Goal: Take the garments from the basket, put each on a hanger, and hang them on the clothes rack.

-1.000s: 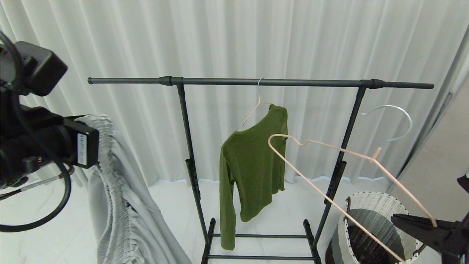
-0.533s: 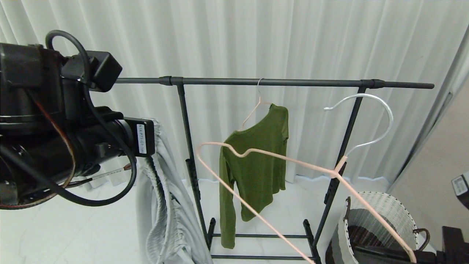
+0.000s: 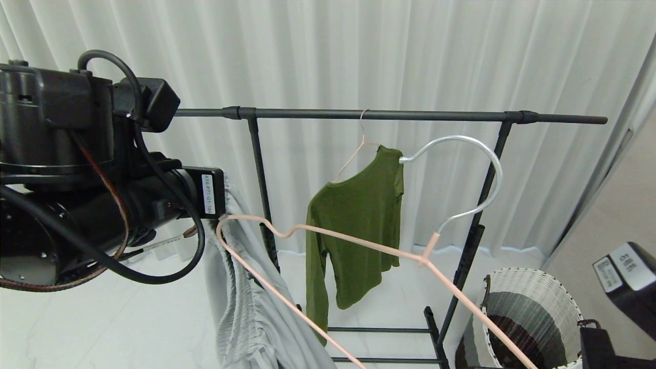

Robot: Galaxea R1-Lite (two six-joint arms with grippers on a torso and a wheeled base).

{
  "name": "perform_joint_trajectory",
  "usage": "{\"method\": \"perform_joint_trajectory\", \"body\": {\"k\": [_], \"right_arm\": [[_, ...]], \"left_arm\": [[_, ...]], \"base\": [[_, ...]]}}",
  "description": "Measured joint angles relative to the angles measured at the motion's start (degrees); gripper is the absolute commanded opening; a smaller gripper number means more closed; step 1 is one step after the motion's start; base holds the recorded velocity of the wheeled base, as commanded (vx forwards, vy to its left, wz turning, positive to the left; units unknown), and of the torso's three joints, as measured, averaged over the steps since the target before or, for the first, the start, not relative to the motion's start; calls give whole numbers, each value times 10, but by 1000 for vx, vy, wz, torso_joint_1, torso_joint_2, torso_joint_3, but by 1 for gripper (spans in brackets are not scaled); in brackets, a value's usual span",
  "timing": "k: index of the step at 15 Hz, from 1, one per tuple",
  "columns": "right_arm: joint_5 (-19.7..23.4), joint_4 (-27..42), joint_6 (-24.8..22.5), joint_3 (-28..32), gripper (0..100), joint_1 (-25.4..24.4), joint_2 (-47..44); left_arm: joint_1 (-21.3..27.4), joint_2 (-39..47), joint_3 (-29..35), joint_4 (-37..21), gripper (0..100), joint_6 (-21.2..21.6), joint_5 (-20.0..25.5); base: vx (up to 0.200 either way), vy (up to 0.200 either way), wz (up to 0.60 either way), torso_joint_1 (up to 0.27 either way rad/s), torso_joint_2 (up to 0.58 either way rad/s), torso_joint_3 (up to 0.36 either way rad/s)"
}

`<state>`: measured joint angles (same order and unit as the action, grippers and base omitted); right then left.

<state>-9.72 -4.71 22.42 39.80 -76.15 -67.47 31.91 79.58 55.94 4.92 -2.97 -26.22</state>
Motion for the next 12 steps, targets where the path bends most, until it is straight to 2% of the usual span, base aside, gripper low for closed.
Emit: {"method": "perform_joint_trajectory", "body": {"k": [3, 7, 10, 12], "right_arm": [[-4, 0, -1, 4, 0, 3, -12], [-7, -1, -1, 11, 0, 15, -30], [-8, -1, -1, 39, 0, 38, -56], [-8, -1, 0, 59, 0, 49, -74]], "left_arm": [[1, -1, 1, 0, 0, 2, -2], [14, -2, 1, -1, 0, 3, -30], [45, -1, 0, -1, 0, 4, -64], [52, 0, -1, -1, 0, 4, -68]], "base": [[0, 0, 0, 0, 0, 0], [0, 0, 0, 0, 0, 0], [0, 0, 0, 0, 0, 0], [0, 0, 0, 0, 0, 0]]}}
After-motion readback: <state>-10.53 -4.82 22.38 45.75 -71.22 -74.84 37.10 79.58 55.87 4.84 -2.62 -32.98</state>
